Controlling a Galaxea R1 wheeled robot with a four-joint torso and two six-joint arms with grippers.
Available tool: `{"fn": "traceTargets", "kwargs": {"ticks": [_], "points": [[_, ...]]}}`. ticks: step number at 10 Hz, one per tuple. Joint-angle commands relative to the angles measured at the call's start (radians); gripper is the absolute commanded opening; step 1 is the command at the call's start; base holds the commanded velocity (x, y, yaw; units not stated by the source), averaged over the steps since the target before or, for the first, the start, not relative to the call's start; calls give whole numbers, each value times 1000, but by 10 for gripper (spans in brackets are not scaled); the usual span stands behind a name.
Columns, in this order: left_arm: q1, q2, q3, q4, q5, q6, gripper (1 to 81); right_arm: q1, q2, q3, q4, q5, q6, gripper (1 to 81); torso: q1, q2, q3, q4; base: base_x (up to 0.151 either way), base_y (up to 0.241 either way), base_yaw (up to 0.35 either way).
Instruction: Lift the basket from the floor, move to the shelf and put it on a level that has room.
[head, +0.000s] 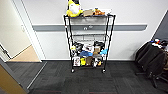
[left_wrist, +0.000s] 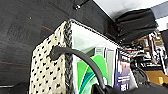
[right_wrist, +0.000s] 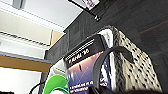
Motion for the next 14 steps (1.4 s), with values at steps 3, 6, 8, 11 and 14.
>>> {"fn": "traceTargets", "kwargs": {"ticks": [3,6,8,11,14], "points": [[-111,-12,94,-13,4,2,10,100,-29,102,-19,26,11,10,-2,0,59,0,0,0,0],[-111,-19,128,-7,4,2,10,95,-28,105,-20,34,11,10,-3,-2,97,0,0,0,0],[-112,-22,140,-5,2,4,10,95,-29,105,-20,39,11,10,-3,-2,93,0,0,0,0],[-115,-28,155,-5,-5,4,10,93,-29,108,-20,39,8,10,-3,-2,94,0,0,0,0],[-117,-41,178,-5,-21,4,10,98,-31,123,-22,39,5,10,-5,-3,94,0,56,0,0]]}}
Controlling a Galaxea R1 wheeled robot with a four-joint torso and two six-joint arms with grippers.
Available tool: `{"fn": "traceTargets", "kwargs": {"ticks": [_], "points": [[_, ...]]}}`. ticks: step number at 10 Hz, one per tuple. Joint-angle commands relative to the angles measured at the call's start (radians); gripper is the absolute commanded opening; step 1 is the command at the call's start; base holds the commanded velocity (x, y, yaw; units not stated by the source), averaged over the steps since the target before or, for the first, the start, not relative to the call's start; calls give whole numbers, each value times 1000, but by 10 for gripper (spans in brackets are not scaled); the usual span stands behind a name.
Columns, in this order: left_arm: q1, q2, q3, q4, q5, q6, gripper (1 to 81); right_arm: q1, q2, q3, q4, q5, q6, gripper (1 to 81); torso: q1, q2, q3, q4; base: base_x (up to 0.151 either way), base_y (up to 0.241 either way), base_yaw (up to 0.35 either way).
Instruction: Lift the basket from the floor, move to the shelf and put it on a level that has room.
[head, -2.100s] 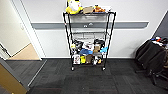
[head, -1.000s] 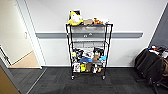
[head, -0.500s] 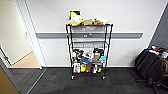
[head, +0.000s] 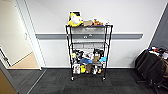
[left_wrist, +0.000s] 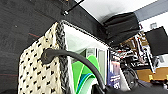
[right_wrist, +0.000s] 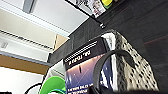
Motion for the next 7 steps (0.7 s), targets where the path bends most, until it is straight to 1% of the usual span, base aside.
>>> {"fn": "traceTargets", "kwargs": {"ticks": [1,5,7], "points": [[-136,-10,92,-2,-16,4,10,132,-6,99,-26,35,6,10,0,0,0,0,92,0,0],[-139,-18,113,-1,-16,4,10,135,-24,125,-26,39,8,10,0,0,0,0,93,0,0],[-139,-32,136,-1,-29,6,10,141,-44,154,-26,52,8,10,1,0,0,0,94,0,0]]}}
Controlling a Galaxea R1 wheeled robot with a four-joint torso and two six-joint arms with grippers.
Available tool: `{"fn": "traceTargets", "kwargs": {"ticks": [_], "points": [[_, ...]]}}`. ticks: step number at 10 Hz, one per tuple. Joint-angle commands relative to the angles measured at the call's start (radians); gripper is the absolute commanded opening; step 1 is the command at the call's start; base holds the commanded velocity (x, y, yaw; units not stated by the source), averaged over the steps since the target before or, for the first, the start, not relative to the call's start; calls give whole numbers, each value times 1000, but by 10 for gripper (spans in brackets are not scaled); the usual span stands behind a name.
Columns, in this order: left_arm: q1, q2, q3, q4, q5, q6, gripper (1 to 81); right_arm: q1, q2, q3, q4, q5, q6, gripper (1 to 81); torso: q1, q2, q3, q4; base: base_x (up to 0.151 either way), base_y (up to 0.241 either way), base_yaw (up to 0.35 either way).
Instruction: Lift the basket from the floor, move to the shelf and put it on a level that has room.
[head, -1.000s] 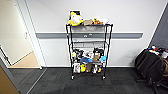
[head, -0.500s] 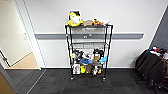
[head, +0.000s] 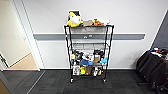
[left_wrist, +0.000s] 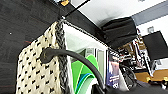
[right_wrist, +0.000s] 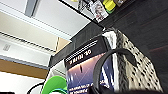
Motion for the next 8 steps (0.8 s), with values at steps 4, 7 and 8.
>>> {"fn": "traceTargets", "kwargs": {"ticks": [4,7,8], "points": [[-133,-58,169,-1,-38,7,10,143,-57,177,-26,52,9,10,0,0,0,0,111,0,0],[-147,-67,195,-2,-55,7,10,146,-100,237,-27,65,9,10,0,0,0,0,116,0,0],[-150,-69,201,-2,-55,5,10,146,-106,248,-27,74,9,10,0,0,0,0,116,0,0]]}}
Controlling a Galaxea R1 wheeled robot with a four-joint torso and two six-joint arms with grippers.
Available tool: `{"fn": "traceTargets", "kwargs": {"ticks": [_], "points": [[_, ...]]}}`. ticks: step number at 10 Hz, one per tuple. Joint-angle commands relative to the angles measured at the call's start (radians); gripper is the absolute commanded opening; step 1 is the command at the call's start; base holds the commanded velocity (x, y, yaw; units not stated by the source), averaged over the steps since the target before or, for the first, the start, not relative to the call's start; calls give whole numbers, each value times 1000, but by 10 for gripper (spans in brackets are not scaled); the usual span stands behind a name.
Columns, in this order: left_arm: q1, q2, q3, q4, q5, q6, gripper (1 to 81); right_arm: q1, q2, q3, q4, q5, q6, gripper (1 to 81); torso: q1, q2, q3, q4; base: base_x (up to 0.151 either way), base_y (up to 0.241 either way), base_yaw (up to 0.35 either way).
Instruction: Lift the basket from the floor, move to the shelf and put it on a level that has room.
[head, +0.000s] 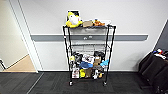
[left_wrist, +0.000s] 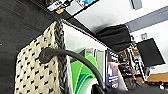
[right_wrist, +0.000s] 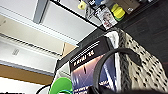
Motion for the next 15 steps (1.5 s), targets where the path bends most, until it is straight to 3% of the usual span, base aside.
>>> {"fn": "traceTargets", "kwargs": {"ticks": [1,15], "points": [[-146,-14,113,1,-10,5,10,124,-30,124,-30,56,9,10,0,0,0,0,117,0,0],[-176,-100,245,1,-67,3,10,180,-108,281,-38,83,20,10,0,0,0,0,118,0,0]]}}
